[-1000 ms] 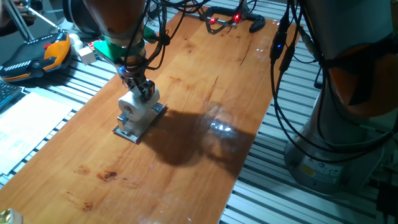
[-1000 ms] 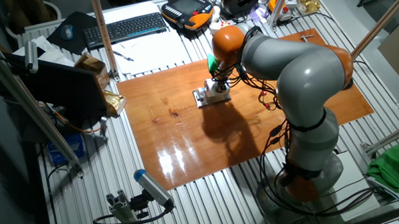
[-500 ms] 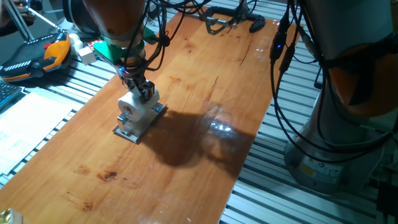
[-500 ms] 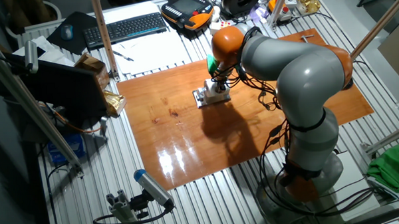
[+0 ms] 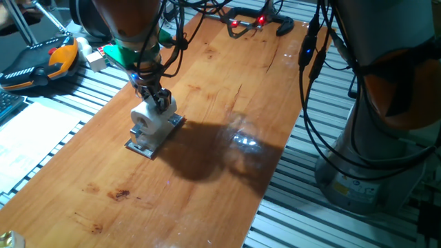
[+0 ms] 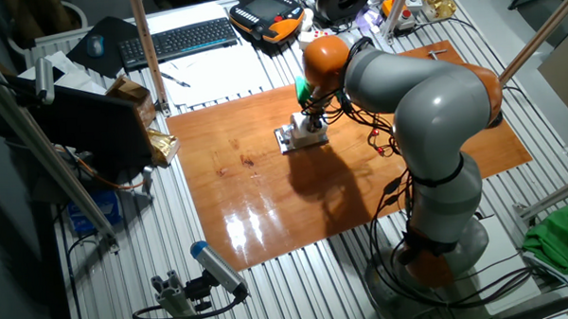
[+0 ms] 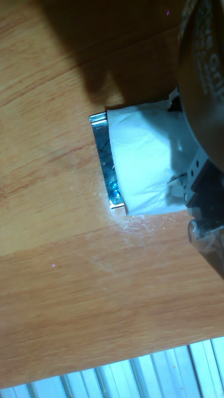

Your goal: Put the toilet paper on its holder

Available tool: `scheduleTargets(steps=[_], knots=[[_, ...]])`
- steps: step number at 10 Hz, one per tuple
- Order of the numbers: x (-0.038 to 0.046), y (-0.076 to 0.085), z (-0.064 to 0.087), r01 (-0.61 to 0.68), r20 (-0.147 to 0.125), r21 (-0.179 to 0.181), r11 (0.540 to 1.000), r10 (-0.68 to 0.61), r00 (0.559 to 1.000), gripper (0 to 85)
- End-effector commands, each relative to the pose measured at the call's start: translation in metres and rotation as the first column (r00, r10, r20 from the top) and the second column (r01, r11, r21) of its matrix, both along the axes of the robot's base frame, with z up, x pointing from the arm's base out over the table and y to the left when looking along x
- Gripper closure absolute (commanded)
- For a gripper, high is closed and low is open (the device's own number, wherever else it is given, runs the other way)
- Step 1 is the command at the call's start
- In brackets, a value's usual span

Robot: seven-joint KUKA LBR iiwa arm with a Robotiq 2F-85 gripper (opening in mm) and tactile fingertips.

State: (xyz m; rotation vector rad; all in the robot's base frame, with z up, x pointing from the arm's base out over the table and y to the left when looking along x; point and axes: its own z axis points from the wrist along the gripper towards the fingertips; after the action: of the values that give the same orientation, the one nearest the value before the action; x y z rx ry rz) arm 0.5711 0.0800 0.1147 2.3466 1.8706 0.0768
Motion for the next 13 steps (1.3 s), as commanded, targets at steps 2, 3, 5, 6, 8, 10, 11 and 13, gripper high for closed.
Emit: scheduleTargets(steps=[2, 3, 5, 6, 8, 10, 11, 13], knots=[[0.0, 0.0, 0.0, -0.011, 0.02, -0.014, 1.0, 0.011, 1.0, 84.3], [0.0, 0.0, 0.0, -0.002, 0.022, -0.029, 1.0, 0.002, 1.0, 84.3], [-0.001, 0.006, 0.0, 0.02, 0.017, -0.037, 0.999, -0.019, 1.0, 84.3], [-0.0005, 0.011, 0.001, 0.026, 0.013, -0.035, 0.999, -0.026, 1.0, 84.3], [0.0015, 0.014, 0.001, 0.029, 0.017, -0.042, 0.999, -0.029, 0.999, 84.3], [0.0036, 0.023, 0.004, 0.039, 0.009, -0.045, 0.998, -0.039, 0.999, 84.3], [0.004, 0.025, 0.004, 0.041, 0.009, -0.044, 0.998, -0.04, 0.999, 84.3], [0.0052, 0.029, 0.001, 0.039, 0.012, -0.053, 0.998, -0.038, 0.999, 84.3]])
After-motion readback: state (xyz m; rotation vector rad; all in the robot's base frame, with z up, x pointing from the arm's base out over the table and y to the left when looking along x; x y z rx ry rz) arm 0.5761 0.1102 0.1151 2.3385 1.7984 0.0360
